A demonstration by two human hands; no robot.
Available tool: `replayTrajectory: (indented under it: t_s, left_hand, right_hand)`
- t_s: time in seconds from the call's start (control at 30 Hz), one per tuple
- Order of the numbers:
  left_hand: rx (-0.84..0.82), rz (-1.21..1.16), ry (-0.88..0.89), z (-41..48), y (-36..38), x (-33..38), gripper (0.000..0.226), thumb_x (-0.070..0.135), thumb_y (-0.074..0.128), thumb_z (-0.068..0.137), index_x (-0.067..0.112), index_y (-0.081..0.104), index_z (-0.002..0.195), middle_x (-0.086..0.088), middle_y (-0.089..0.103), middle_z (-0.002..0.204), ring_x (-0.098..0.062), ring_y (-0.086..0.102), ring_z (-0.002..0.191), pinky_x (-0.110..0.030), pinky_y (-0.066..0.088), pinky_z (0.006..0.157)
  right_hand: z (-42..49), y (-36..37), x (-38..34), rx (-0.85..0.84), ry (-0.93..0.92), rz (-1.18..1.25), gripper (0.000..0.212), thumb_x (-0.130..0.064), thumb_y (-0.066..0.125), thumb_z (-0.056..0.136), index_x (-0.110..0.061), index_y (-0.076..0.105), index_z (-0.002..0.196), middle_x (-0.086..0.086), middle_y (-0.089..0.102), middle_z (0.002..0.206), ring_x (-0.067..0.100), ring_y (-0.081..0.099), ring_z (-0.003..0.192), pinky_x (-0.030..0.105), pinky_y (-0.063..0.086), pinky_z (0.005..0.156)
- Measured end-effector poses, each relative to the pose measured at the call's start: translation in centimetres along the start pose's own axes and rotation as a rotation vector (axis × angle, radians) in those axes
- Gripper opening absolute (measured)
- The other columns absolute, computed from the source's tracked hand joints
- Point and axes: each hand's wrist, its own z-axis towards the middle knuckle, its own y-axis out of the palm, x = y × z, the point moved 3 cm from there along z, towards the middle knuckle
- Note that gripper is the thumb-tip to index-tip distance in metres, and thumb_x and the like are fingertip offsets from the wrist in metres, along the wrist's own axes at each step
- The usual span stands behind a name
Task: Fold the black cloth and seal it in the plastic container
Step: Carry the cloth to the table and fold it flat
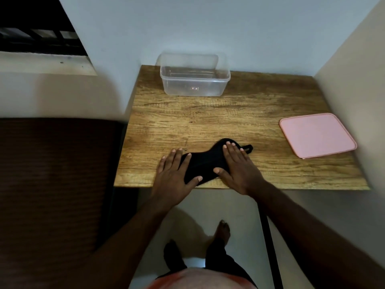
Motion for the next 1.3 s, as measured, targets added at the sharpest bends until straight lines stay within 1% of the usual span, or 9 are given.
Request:
replayTrajectory:
  t_s: [0.1,0.27,0.47,0.6,0.8,1.0,1.17,1.23,1.3]
  left_hand:
    - [-0.001,0.029,0.008,-0.2,0.0,0.1,0.084,0.072,0.008,0.086,0.024,0.013,0.154,-0.005,0.007,0.163,-0.022,0.0,0.15,-0.044,0.0,0.12]
    - [-0.059,0.042,0.048,-0.3,-0.2,0.3,0.086,0.063,-0.002,0.081,0.017,-0.002,0.154,-0.005,-0.004,0.163,-0.022,-0.009,0.149,-0.044,-0.003,0.12]
    - [0.077,-0.022,-0.003,-0.9,-0.2,-0.1,0.065,0.046,0.015,0.095,0.016,0.027,0.151,-0.006,0.021,0.16,-0.023,0.012,0.149,-0.048,0.011,0.118]
    - [0.111,-0.139,-0.06,-1.0,-0.9,0.5,0.065,0.045,0.015,0.093,0.015,0.032,0.149,-0.007,0.028,0.158,-0.022,0.016,0.148,-0.048,0.011,0.119]
    - [0.081,-0.082,-0.081,0.9,-0.6,0.7,0.053,0.035,0.022,0.1,0.016,0.031,0.148,-0.011,0.031,0.156,-0.027,0.019,0.147,-0.05,0.016,0.117]
    - [0.09,-0.069,-0.093,0.7,-0.2,0.2,0.049,0.031,0.023,0.102,0.017,0.032,0.148,-0.01,0.028,0.157,-0.026,0.016,0.148,-0.05,0.012,0.119]
    - [0.088,-0.08,-0.105,0.8,-0.1,0.0,0.047,0.027,0.027,0.103,0.016,0.029,0.149,-0.008,0.024,0.159,-0.024,0.012,0.149,-0.049,0.009,0.12]
    - [0.091,-0.109,-0.116,0.9,-0.4,0.2,0.048,0.022,0.029,0.103,0.015,0.027,0.15,-0.008,0.023,0.159,-0.024,0.011,0.149,-0.05,0.007,0.12]
    - [0.127,-0.141,-0.136,1.1,-1.0,0.8,0.052,0.014,0.037,0.099,0.014,0.026,0.15,-0.01,0.025,0.158,-0.025,0.011,0.149,-0.051,0.006,0.119]
  right_hand:
    - [0.0,-0.5,-3.4,0.048,-0.006,0.067,0.106,-0.081,-0.003,0.08,-0.006,0.001,0.155,0.012,-0.001,0.165,0.021,-0.009,0.151,0.033,-0.012,0.119]
    - [0.1,0.9,-9.8,0.028,-0.282,0.163,0.095,-0.073,0.013,0.089,-0.007,0.007,0.156,0.01,0.002,0.165,0.017,-0.007,0.152,0.037,-0.002,0.123]
    - [0.7,1.3,-5.1,0.075,-0.128,0.047,0.102,-0.078,-0.006,0.083,-0.008,0.006,0.156,0.01,0.004,0.165,0.018,-0.004,0.152,0.036,-0.008,0.121]
    - [0.5,-0.1,-2.6,0.105,0.006,0.06,0.097,-0.075,0.002,0.086,-0.009,0.005,0.156,0.01,0.001,0.165,0.018,-0.009,0.151,0.037,-0.01,0.121]
    - [0.9,1.0,-6.0,0.043,-0.213,0.055,0.092,-0.073,0.007,0.089,-0.01,0.006,0.157,0.009,0.002,0.165,0.017,-0.005,0.152,0.035,-0.005,0.122]
    - [2.3,0.4,-0.4,0.067,-0.044,0.045,0.084,-0.069,0.01,0.093,-0.015,0.002,0.157,0.005,-0.001,0.165,0.017,-0.007,0.152,0.036,-0.008,0.12]
    - [2.2,-0.8,3.5,0.105,0.067,0.074,0.069,-0.052,0.021,0.102,-0.013,0.006,0.157,0.009,0.007,0.165,0.022,0.0,0.152,0.035,-0.006,0.119]
    - [2.0,-1.2,4.0,0.172,0.1,0.151,0.067,-0.051,0.029,0.102,-0.014,0.017,0.156,0.01,0.018,0.163,0.024,0.008,0.151,0.039,0.001,0.121]
    - [1.5,-1.8,4.6,0.299,0.19,0.248,0.068,-0.052,0.045,0.097,-0.014,0.03,0.151,0.011,0.032,0.157,0.027,0.023,0.146,0.046,0.018,0.12]
